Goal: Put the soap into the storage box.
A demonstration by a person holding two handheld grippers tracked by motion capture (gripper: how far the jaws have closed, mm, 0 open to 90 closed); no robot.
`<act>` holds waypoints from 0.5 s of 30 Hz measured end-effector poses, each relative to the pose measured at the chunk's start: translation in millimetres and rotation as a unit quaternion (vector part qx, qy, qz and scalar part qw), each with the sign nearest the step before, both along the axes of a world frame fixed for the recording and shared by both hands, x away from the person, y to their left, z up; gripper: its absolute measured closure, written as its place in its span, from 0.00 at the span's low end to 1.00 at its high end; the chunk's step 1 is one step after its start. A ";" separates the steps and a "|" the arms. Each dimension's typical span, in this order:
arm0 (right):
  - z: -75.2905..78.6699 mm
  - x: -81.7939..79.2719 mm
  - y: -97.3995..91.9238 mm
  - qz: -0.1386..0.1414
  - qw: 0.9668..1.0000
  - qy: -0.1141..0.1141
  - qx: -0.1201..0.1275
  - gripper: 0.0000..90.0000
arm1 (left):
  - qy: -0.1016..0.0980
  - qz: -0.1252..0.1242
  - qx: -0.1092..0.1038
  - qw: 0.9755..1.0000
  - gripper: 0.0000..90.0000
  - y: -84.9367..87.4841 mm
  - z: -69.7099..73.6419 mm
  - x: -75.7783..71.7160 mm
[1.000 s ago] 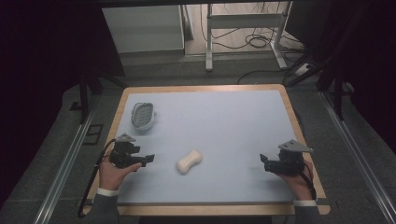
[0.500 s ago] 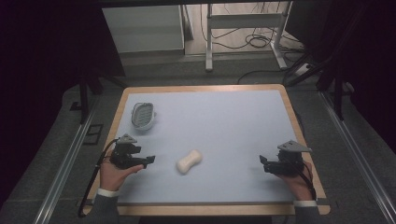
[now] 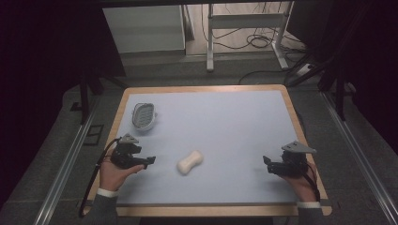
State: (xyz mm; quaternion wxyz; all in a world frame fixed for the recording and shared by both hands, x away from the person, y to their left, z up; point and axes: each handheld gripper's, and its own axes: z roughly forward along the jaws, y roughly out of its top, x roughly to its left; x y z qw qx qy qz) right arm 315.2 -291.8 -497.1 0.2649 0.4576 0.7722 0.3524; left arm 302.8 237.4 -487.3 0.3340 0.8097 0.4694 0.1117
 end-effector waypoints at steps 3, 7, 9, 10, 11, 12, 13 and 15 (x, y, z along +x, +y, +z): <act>-0.1 -0.1 -0.4 0.000 1.000 0.001 0.000 0.11 | -0.004 -0.004 0.013 1.000 0.27 -2.3 11.8 2.4; 0.5 -0.6 -1.3 -0.001 1.000 0.000 -0.001 0.11 | -0.009 -0.013 0.022 1.000 0.27 -7.9 22.9 4.6; 1.3 -0.9 -2.2 -0.001 1.000 -0.001 -0.001 0.11 | -0.010 -0.016 0.026 0.999 0.27 -10.9 27.2 5.8; 1.3 -0.9 -2.2 -0.001 1.000 -0.001 -0.001 0.11 | -0.010 -0.016 0.026 0.999 0.27 -10.9 27.2 5.8; 1.9 -1.2 -3.5 -0.002 1.000 -0.002 0.000 0.11 | -0.010 -0.021 0.025 0.999 0.26 -13.6 30.1 7.1; 2.3 -1.6 -4.1 -0.004 1.000 -0.002 0.000 0.11 | -0.010 -0.023 0.026 0.999 0.26 -14.8 31.4 7.6; 2.3 -1.6 -4.1 -0.004 1.000 -0.002 0.000 0.11 | -0.010 -0.023 0.026 0.999 0.26 -14.8 31.4 7.6; 3.0 -2.0 -6.2 -0.013 1.000 -0.004 0.001 0.11 | -0.008 -0.026 0.030 0.999 0.26 -18.2 34.2 8.9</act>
